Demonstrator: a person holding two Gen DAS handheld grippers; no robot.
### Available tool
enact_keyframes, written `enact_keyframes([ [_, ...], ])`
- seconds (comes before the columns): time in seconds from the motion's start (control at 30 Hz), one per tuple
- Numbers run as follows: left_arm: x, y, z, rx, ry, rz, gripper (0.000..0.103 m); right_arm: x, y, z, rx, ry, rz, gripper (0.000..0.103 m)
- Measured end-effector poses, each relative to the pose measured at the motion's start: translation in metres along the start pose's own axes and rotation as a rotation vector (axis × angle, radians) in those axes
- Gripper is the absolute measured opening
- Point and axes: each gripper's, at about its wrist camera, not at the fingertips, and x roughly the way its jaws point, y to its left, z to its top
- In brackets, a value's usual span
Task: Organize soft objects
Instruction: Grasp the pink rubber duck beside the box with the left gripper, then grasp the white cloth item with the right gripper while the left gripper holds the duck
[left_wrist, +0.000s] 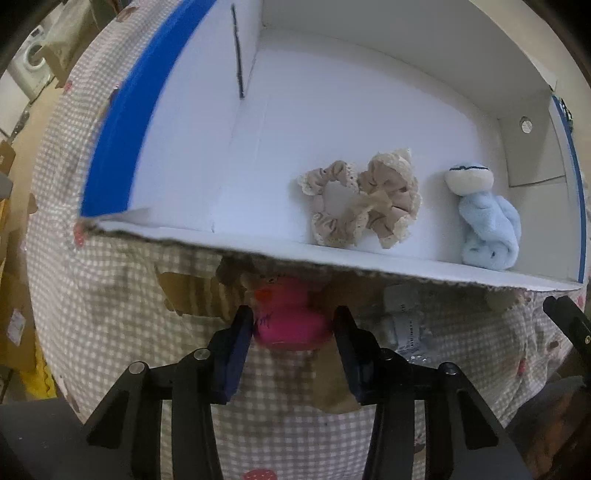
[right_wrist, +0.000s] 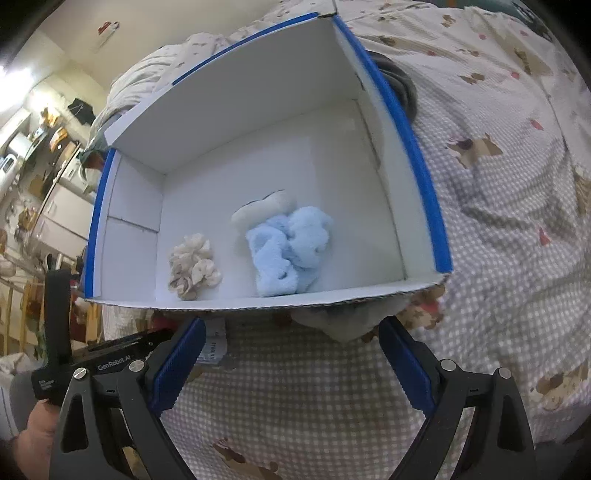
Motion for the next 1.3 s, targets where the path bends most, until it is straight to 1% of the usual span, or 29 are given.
enact_keyframes([
  [0.07, -0.007, 0.006, 0.000, -0.014, -0.018, 0.026, 0.041, 0.002, 0.002, 0.001, -0.014, 0.001, -0.002, 0.101],
  [0.23, -0.034, 0.018, -0.002, -0.031, -0.110, 0.121, 0.041, 0.006, -0.001, 0.001, 0.001, 0.022, 0.004, 0.101],
  [0.33, -0.040, 0.030, -0.004, -0.079, -0.109, 0.100, 0.041, 0.007, -0.006, 0.001, 0.019, 0.028, 0.007, 0.101],
  [0.4, -0.043, 0.034, -0.003, -0.101, -0.106, 0.098, 0.041, 0.009, -0.011, 0.000, 0.035, 0.034, -0.022, 0.101],
  [0.47, -0.045, 0.036, 0.000, -0.104, -0.111, 0.098, 0.041, 0.010, -0.019, -0.001, 0.058, 0.038, -0.072, 0.101],
  [0.57, -0.051, 0.029, -0.005, -0.079, -0.142, 0.105, 0.041, 0.011, -0.035, -0.002, 0.104, 0.043, -0.157, 0.101],
  [0.63, -0.055, 0.025, -0.005, -0.057, -0.156, 0.103, 0.041, 0.015, -0.047, -0.003, 0.147, 0.067, -0.223, 0.101],
  [0.67, -0.052, 0.024, -0.003, -0.051, -0.158, 0.099, 0.041, 0.018, -0.051, -0.004, 0.164, 0.085, -0.236, 0.101],
  [0.73, -0.055, 0.020, -0.003, -0.041, -0.160, 0.094, 0.041, 0.027, -0.055, -0.006, 0.178, 0.132, -0.234, 0.101],
  [0.8, -0.056, 0.017, -0.004, -0.026, -0.165, 0.097, 0.041, 0.034, -0.049, -0.006, 0.143, 0.150, -0.241, 0.101],
  [0.9, -0.057, 0.016, -0.005, -0.017, -0.167, 0.097, 0.041, 0.039, -0.027, -0.003, 0.051, 0.140, -0.230, 0.101],
  [1.0, -0.056, 0.017, -0.004, -0.024, -0.163, 0.094, 0.041, 0.050, -0.010, 0.002, -0.048, 0.139, -0.276, 0.101],
  [1.13, -0.055, 0.018, -0.003, -0.021, -0.163, 0.095, 0.041, 0.064, -0.010, 0.010, -0.047, 0.150, -0.291, 0.101],
  [1.17, -0.055, 0.018, -0.003, -0.020, -0.162, 0.093, 0.041, 0.067, -0.010, 0.012, -0.045, 0.152, -0.293, 0.096],
  [1.2, -0.054, 0.018, -0.003, -0.018, -0.161, 0.095, 0.041, 0.070, -0.011, 0.013, -0.047, 0.156, -0.295, 0.084],
  [1.23, -0.053, 0.017, -0.003, -0.015, -0.161, 0.101, 0.041, 0.071, -0.010, 0.015, -0.052, 0.153, -0.295, 0.080],
  [1.27, -0.052, 0.017, -0.003, -0.011, -0.164, 0.109, 0.041, 0.072, -0.008, 0.015, -0.060, 0.146, -0.294, 0.072],
  [1.3, -0.051, 0.017, -0.003, -0.008, -0.166, 0.120, 0.041, 0.073, -0.006, 0.016, -0.070, 0.143, -0.287, 0.061],
])
